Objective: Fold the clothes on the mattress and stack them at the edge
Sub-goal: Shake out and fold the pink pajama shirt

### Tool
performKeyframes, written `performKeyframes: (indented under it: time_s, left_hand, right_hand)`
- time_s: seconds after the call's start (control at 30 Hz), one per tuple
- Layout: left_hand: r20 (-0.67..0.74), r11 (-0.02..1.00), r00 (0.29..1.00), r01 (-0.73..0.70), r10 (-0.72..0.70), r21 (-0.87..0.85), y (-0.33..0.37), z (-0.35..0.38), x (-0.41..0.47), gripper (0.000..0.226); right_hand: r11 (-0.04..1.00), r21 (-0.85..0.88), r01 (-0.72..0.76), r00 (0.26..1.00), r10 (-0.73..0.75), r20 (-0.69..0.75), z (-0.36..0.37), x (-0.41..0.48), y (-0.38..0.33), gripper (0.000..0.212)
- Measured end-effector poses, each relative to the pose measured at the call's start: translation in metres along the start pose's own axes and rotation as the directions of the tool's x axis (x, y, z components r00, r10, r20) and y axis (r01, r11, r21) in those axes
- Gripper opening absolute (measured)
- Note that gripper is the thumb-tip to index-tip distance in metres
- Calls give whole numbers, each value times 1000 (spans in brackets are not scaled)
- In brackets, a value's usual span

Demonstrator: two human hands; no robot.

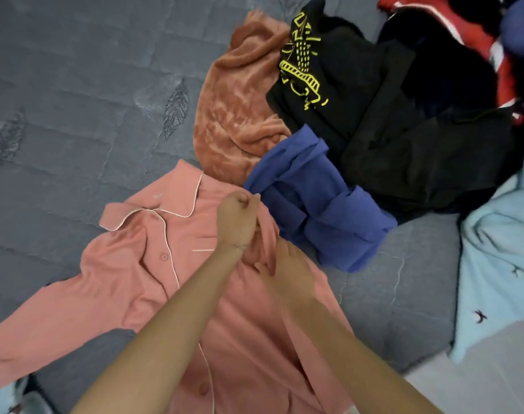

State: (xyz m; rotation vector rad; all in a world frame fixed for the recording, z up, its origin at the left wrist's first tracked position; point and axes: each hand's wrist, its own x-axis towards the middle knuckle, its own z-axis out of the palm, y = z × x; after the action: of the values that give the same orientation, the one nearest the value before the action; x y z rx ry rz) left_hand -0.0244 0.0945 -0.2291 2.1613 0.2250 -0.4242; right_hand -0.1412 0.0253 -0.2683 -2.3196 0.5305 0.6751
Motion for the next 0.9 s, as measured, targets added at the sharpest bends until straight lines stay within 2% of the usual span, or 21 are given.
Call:
performKeyframes:
  time_s: [0.07,0.1,0.17,0.23,0.33,0.4,0.5,0.6,0.67,0.73,0.77,0.8,0.83,0.87,0.9]
  left_hand:
    - [-9,997,1000,27,-27,-78,12,1,7,42]
    - [-11,985,997,70,-72,-158,18,2,12,40]
    - [11,905,981,185,-196,-383,29,5,22,36]
    - [40,824,962,251,-268,-509,39,7,34,31]
    - [30,781,946,284,-323,-556,50,15,48,29]
    - [29,737,930,309,-366,-601,52,21,54,26]
    - [17,690,911,323,-411,-648,57,28,58,16]
    - [27,687,912,327,-409,-648,62,36,55,22]
    - [5,828,966,224,-259,-514,66,45,45,20]
    - [4,977,999,-44,46,-210,72,54,31,9]
    - [54,975,974,-216,219,-50,75,60,24,20]
    - [146,915,912,-396,383,75,77,66,21,28]
    - [256,824,834,-538,489,178,80,73,18,33]
    - [349,734,768,-629,536,257,85,81,16,34]
    - [412,669,733,-672,541,318,91,88,15,32]
  right_hand:
    - [996,82,-20,994,29,-110,-20,1,4,25]
    - [987,155,-31,987,54,-149,-34,4,7,21]
    - [977,207,-39,979,79,-188,-63,9,14,24]
    - [990,138,-21,975,51,-214,-90,19,22,28]
    - [1000,10,-5,975,7,-223,-122,37,32,32]
    - [1000,-8,-8,972,6,-233,-141,46,36,39]
    - [1000,19,-21,959,26,-283,-165,54,46,43]
    - [995,104,-5,943,40,-331,-176,58,59,28]
    - [980,196,39,937,32,-347,-180,61,65,23]
    - [964,255,74,935,22,-354,-183,61,68,23]
    - [957,276,89,937,13,-349,-185,62,70,24]
    - [949,298,107,942,-1,-335,-187,62,71,24]
    - [939,319,128,947,-20,-321,-189,61,72,24]
    - [929,338,149,948,-37,-316,-190,61,73,23]
    - [922,347,171,944,-52,-327,-192,60,73,22]
